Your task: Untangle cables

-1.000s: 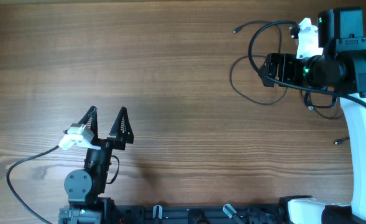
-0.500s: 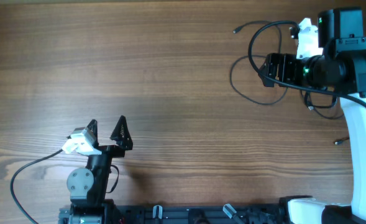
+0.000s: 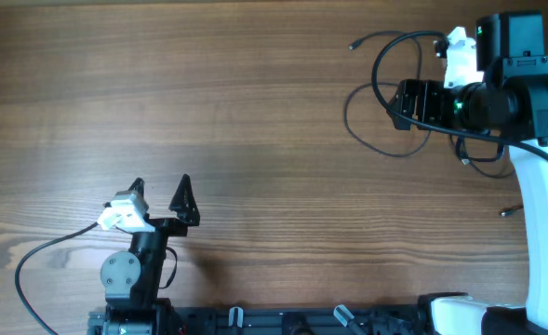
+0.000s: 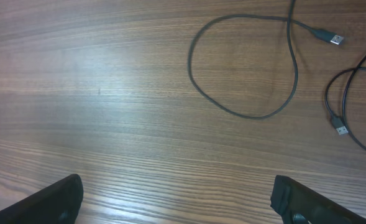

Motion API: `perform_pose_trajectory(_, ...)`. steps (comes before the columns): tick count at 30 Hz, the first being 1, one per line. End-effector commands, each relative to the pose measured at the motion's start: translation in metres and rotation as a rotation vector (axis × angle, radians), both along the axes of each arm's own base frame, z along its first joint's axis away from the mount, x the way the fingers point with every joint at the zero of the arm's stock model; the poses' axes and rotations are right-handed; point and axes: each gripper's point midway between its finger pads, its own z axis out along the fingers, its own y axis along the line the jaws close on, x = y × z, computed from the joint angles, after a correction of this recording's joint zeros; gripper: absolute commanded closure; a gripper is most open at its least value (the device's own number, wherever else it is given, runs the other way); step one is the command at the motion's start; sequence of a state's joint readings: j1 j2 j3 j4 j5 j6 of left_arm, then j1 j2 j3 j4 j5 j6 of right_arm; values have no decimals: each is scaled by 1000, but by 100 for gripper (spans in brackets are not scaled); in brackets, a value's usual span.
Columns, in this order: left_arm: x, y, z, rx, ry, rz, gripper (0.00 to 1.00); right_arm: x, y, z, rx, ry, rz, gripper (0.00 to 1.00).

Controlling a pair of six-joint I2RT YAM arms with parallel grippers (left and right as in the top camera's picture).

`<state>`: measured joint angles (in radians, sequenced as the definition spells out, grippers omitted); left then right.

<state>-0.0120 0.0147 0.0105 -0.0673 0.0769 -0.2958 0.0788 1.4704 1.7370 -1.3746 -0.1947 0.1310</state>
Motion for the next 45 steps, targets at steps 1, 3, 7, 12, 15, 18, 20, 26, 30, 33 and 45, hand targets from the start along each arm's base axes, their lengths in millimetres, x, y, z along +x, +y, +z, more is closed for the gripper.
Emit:
perform_pose_trajectory(1,-1,-2,-2,77,-6,-17,0,2,3,0,14,4,3,0)
perform_pose_trajectory(3,-1,-2,-2,87,-7,-17,0,2,3,0,15,4,3,0)
perform_pose_trajectory(7,-1,-4,-2,146,-13,-30,0,2,3,0,15,4,3,0)
perform_pose_trajectory(12,-1,-4,-2,236,-23,-38,0,2,3,0,15,4,3,0)
perform_pose_trajectory(15,-1,-4,-2,289,-28,-41,0,2,3,0,15,4,3,1)
perform_pose_trajectory(18,-1,-3,-2,315,-30,-42,0,2,3,0,15,4,2,0)
perform_pose_trajectory(20,-1,-2,-2,315,-30,-39,0,2,3,0,15,4,3,0)
perform_pose_trajectory(26,-1,0,-1,301,-27,-26,0,2,3,0,15,4,3,0)
perform_pose_trajectory(30,0,0,-1,301,-29,-26,0,2,3,0,15,3,3,0)
perform_pose_trajectory(33,0,0,-1,301,-29,-26,0,2,3,0,15,4,3,0)
perform_pose_trajectory(45,0,0,-1,301,-29,-26,0,2,3,0,14,4,3,0)
